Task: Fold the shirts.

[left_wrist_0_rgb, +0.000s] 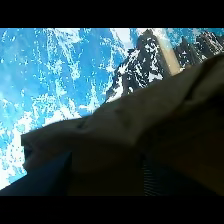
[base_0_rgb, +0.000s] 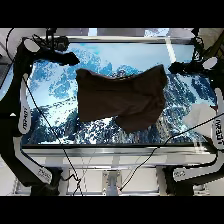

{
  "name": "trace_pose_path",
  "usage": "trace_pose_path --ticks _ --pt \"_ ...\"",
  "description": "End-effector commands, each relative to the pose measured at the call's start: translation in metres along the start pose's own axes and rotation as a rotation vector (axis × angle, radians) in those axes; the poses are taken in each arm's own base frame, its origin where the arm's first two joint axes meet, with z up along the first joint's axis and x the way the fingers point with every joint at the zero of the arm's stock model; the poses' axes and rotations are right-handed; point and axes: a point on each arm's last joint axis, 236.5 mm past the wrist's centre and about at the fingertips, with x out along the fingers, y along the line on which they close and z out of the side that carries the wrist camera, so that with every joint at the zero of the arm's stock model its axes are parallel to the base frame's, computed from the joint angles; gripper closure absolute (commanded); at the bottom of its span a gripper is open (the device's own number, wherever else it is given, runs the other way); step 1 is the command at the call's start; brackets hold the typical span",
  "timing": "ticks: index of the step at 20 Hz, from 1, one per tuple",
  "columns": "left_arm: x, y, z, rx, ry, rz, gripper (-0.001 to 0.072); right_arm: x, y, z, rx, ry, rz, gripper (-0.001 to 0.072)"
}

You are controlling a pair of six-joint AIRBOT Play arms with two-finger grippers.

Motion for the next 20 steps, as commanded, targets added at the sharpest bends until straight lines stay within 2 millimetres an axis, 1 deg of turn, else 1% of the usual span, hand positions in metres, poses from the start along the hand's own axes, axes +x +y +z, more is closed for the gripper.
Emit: trace_pose_path --ticks 1,3,4,7,8,9,10,11,12,13,14,15,16,17,18,19,20 --pt "-0.002 0.000 0.008 0.000 -0.031 0.003 0.0219 -0.002 0.005 0.007 0.009 -0.026 0.010 0.0338" --pt "-0.014 -0.005 0.020 0.043 -0.061 0.010 0.0229 -0.013 0.007 0.017 -0.009 -0.053 0.006 0.0339" --pt "-0.023 -0.011 0.027 0.089 -0.082 0.013 0.0229 -0.022 0.010 0.024 -0.020 -0.070 0.004 0.0339" --pt "-0.061 -0.031 0.050 0.231 -0.153 0.031 0.0252 -0.058 0.022 0.056 -0.060 -0.155 0.001 0.0345" --pt "-0.077 -0.039 0.058 0.255 -0.181 0.037 0.0252 -0.070 0.027 0.065 -0.069 -0.181 0.007 0.0345" --pt "-0.092 -0.048 0.065 0.275 -0.209 0.039 0.0270 -0.081 0.034 0.072 -0.072 -0.200 0.018 0.0346" --pt "-0.105 -0.059 0.071 0.283 -0.237 0.029 0.0351 -0.092 0.041 0.076 -0.073 -0.215 0.035 0.0385" --pt "-0.119 -0.073 0.078 0.285 -0.271 0.003 0.0390 -0.101 0.050 0.078 -0.068 -0.224 0.060 0.0464" --pt "-0.131 -0.089 0.083 0.282 -0.302 -0.034 0.0391 -0.110 0.061 0.078 -0.060 -0.220 0.097 0.0504" --pt "-0.143 -0.105 0.086 0.281 -0.325 -0.074 0.0416 -0.117 0.071 0.074 -0.057 -0.209 0.130 0.0522" --pt "-0.152 -0.120 0.085 0.289 -0.330 -0.116 0.0564 -0.124 0.081 0.067 -0.059 -0.183 0.161 0.0522" --pt "-0.158 -0.132 0.078 0.320 -0.310 -0.139 0.0662 -0.130 0.088 0.059 -0.069 -0.149 0.181 0.0523" --pt "-0.162 -0.142 0.068 0.364 -0.276 -0.158 0.0664 -0.136 0.094 0.047 -0.092 -0.107 0.197 0.0526" --pt "-0.166 -0.154 0.052 0.427 -0.224 -0.185 0.0664 -0.143 0.101 0.036 -0.170 -0.073 0.214 0.0591" --pt "-0.168 -0.164 0.035 0.503 -0.161 -0.204 0.0675 -0.152 0.110 0.023 -0.283 -0.036 0.237 0.0689" --pt "-0.171 -0.168 0.022 0.531 -0.112 -0.206 0.0696 -0.161 0.118 0.015 -0.341 -0.016 0.257 0.0689" --pt "-0.174 -0.174 0.013 0.539 -0.081 -0.210 0.0696 -0.172 0.126 0.010 -0.370 -0.008 0.269 0.0689"
